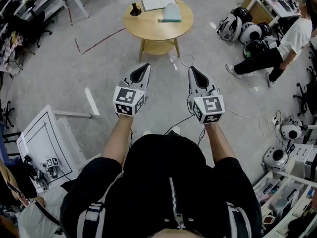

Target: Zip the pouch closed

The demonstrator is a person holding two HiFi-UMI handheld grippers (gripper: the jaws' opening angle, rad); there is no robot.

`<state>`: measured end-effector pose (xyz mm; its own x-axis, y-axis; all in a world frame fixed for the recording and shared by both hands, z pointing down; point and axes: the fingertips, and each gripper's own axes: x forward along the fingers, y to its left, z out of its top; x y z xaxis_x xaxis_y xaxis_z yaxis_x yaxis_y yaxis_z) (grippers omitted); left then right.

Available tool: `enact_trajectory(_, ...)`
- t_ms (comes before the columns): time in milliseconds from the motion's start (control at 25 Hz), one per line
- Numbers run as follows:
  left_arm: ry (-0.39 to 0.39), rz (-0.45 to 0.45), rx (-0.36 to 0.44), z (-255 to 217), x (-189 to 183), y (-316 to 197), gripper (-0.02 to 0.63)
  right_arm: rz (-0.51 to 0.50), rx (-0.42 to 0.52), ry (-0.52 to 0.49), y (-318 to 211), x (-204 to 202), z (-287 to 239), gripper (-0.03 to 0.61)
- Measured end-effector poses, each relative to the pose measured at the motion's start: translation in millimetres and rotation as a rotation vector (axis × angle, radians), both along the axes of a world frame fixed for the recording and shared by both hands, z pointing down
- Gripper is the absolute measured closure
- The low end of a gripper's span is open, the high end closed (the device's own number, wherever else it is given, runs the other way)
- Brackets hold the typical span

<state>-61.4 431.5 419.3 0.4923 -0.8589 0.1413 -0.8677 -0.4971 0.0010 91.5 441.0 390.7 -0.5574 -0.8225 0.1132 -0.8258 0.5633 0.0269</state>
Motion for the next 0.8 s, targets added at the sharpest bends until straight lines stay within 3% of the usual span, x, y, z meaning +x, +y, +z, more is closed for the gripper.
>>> enact_trajectory(160,-0.002,-0.001,-0.006,1,10,-4,0.607,-0.033,-0.042,0.039,1,4,10,0.575)
enact_trajectory(600,-0.018,-0.029,-0.035,13,76,-11,0.607,-0.060,-0.085,-0.013,-8,74,23,0.575)
enact_trajectory(800,-0.023,-0.048,-0.051,23,86,-14,0.607,-0.081,-0.094,-0.014,-18,84,29,0.575)
